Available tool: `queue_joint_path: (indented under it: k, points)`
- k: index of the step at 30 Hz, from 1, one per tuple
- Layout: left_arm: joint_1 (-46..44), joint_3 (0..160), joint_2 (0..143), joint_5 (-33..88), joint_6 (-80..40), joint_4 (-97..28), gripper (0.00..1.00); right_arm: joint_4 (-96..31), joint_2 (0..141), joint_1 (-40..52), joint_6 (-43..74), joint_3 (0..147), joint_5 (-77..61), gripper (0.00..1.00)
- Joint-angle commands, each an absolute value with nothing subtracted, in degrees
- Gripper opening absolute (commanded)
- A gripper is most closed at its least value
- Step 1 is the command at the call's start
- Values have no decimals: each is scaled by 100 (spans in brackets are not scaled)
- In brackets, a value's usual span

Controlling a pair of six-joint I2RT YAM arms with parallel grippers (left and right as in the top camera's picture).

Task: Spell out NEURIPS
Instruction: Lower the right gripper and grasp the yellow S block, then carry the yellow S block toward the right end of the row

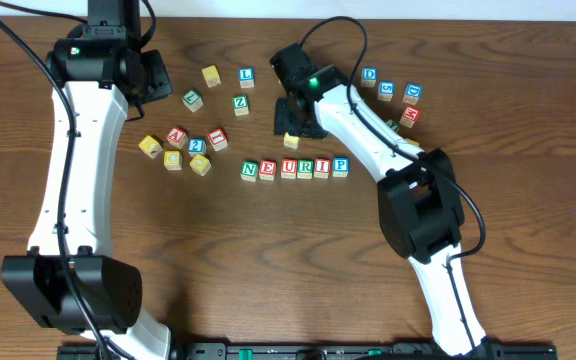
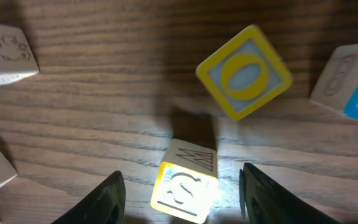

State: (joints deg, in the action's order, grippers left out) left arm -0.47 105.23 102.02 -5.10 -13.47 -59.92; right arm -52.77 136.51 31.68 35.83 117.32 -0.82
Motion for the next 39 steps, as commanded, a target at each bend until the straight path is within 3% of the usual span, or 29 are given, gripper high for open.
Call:
queue_joint_path:
  k: [1, 11, 21, 30, 39]
  points:
    - [-38, 10444, 10311, -604, -1310, -6020, 35, -5264, 13867, 3251, 3616, 11804, 80, 54]
    - [-38, 10444, 10311, -604, -1310, -6018, 36, -5205, 13944, 3251, 3507, 11804, 158, 37]
    - [-38, 10444, 10311, -604, -1313, -6018, 36, -5146, 13985, 3269, 2886, 11804, 311, 32]
    - [-38, 10444, 10311, -604, -1310, -6018, 36, -5170, 13917, 3256, 2451, 11909, 305, 22]
    - [-38, 10447, 10311, -604, -1310, -6018, 36, -5669, 12916, 3105, 2217, 12149, 281, 17]
